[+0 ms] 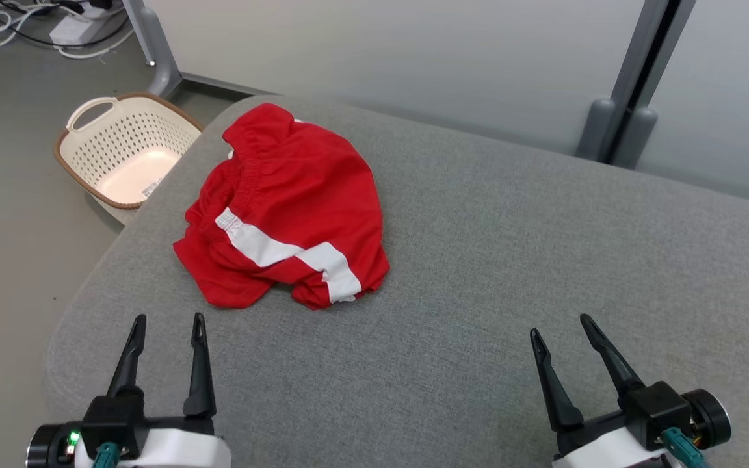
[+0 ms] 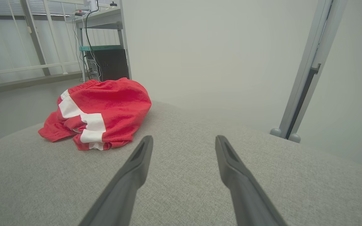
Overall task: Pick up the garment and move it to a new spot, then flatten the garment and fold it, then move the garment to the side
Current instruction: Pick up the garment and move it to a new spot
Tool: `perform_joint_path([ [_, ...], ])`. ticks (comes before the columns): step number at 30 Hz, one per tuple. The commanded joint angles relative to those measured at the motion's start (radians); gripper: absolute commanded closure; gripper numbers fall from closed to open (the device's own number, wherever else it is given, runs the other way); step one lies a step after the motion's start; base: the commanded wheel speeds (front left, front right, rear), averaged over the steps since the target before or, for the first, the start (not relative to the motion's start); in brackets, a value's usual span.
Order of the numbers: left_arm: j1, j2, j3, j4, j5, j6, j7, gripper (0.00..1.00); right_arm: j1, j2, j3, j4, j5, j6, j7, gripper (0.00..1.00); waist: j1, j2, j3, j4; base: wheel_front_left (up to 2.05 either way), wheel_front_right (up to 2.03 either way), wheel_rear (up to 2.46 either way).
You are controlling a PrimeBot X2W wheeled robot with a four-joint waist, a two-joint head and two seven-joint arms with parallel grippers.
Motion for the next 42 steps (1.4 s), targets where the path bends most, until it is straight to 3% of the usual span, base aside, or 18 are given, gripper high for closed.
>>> perform_joint_path([
  [1, -0.016, 0.002, -0.013, -0.005, 0.006, 0.01, -0.004, 0.0, -0.013, -0.008, 0.001, -0.002, -0.005, 0.0, -0.005, 0.0, 0.0, 0.0, 0.046, -0.012, 0.0, 0.0, 0.0],
  [4, -0.081, 0.004, -0.028, 0.0, 0.012, 0.022, -0.003, 0.0, -0.034, -0.024, 0.001, -0.009, -0.014, 0.0, -0.005, 0.0, 0.0, 0.0, 0.087, -0.027, 0.0, 0.0, 0.0],
  [8, -0.172, 0.005, -0.019, 0.085, 0.017, -0.007, -0.002, 0.0, -0.048, -0.044, 0.009, -0.015, -0.012, 0.0, -0.005, 0.0, 0.0, 0.0, 0.129, -0.05, 0.0, 0.0, 0.0],
  [12, -0.305, 0.012, -0.01, 0.205, 0.02, -0.036, -0.002, 0.0, -0.076, -0.074, 0.025, -0.027, -0.009, 0.0, -0.005, 0.0, 0.0, 0.0, 0.19, -0.067, 0.0, 0.0, 0.0],
  [23, -0.595, 0.028, 0.012, 0.531, 0.005, -0.057, -0.002, 0.0, -0.147, -0.121, 0.017, -0.06, 0.006, 0.0, -0.005, 0.0, 0.0, 0.0, 0.323, -0.115, 0.0, 0.0, 0.0],
  [26, -0.677, 0.03, 0.007, 0.653, -0.014, -0.089, 0.022, 0.0, -0.16, -0.139, 0.019, -0.066, 0.01, 0.0, -0.005, 0.0, 0.0, 0.0, 0.357, -0.125, 0.0, 0.0, 0.0],
  [35, -0.85, 0.052, 0.009, 0.906, -0.039, -0.103, 0.083, 0.0, -0.203, -0.164, 0.027, -0.064, 0.018, -0.001, -0.002, 0.0, 0.0, 0.0, 0.44, -0.142, 0.0, 0.0, 0.0],
  [36, -0.86, 0.05, 0.008, 0.924, -0.042, -0.107, 0.076, 0.47, -0.204, -0.166, 0.026, -0.062, 0.018, -0.001, -0.002, 0.0, 0.0, 0.0, 0.443, -0.144, 0.0, 0.0, 0.0],
  [37, -0.868, 0.049, 0.008, 0.938, -0.046, -0.111, 0.066, 0.64, -0.205, -0.166, 0.024, -0.059, 0.019, -0.001, -0.002, 0.0, 0.0, 0.0, 0.444, -0.146, 0.0, 0.0, 0.0],
  [38, -0.875, 0.049, 0.003, 0.952, -0.045, -0.113, 0.058, 1.0, -0.208, -0.164, 0.02, -0.058, 0.02, -0.002, -0.001, 0.0, 0.0, 0.0, 0.444, -0.149, 0.0, 0.0, 0.0],
  [42, -0.891, 0.047, 0.003, 0.949, -0.054, -0.128, 0.014, 1.0, -0.22, -0.15, -0.001, -0.067, 0.022, -0.002, -0.002, 0.0, 0.0, 0.0, 0.433, -0.161, 0.0, 0.0, 0.0],
])
